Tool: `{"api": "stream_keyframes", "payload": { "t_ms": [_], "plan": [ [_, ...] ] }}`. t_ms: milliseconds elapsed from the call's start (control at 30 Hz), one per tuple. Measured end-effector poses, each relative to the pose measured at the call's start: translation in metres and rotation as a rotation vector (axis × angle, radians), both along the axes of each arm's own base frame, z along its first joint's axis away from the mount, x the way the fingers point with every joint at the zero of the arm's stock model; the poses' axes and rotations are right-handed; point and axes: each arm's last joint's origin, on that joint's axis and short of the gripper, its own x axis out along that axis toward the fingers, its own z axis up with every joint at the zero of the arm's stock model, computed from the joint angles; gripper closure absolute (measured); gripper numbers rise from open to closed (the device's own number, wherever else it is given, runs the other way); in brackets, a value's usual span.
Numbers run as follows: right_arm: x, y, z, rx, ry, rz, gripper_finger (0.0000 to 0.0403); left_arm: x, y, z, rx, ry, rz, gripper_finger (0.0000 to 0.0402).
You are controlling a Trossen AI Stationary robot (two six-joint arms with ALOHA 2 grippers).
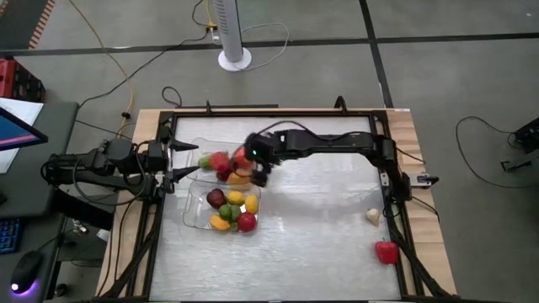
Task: Sort produce into baskets
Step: Put the red bell pepper into the top transparent bin
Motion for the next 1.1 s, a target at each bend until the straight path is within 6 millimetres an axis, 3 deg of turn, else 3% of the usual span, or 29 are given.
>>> {"api": "stream_keyframes", "payload": {
  "t_ms": [200, 400, 533, 767, 1000, 1100],
  "plan": [
    [-0.061, 0.061, 0.016, 0.011, 0.365, -0.094, 0.0033, 0.000, 0.000, 0.000, -0.001, 0.000, 0.004, 0.0127],
    [-0.115, 0.114, 0.012, 0.002, 0.592, -0.202, 0.0033, 0.000, 0.000, 0.000, -0.025, -0.001, 0.013, 0.0127],
    [-0.146, 0.132, 0.001, 0.086, 0.654, -0.297, 0.0033, 0.000, 0.000, -0.001, -0.050, -0.003, 0.014, 0.0127],
    [-0.189, 0.153, -0.024, 0.063, 0.717, -0.496, 0.0034, -0.001, 0.000, -0.006, -0.118, 0.042, 0.006, 0.0127],
    [-0.216, 0.196, -0.041, 0.358, 0.967, -0.637, 0.0039, -0.001, 0.000, -0.008, -0.136, 0.063, 0.010, 0.0127],
    [-0.225, 0.208, -0.045, 0.406, 1.033, -0.694, 0.0039, -0.001, 0.000, -0.009, -0.136, 0.070, 0.010, 0.0127]
  ]
}}
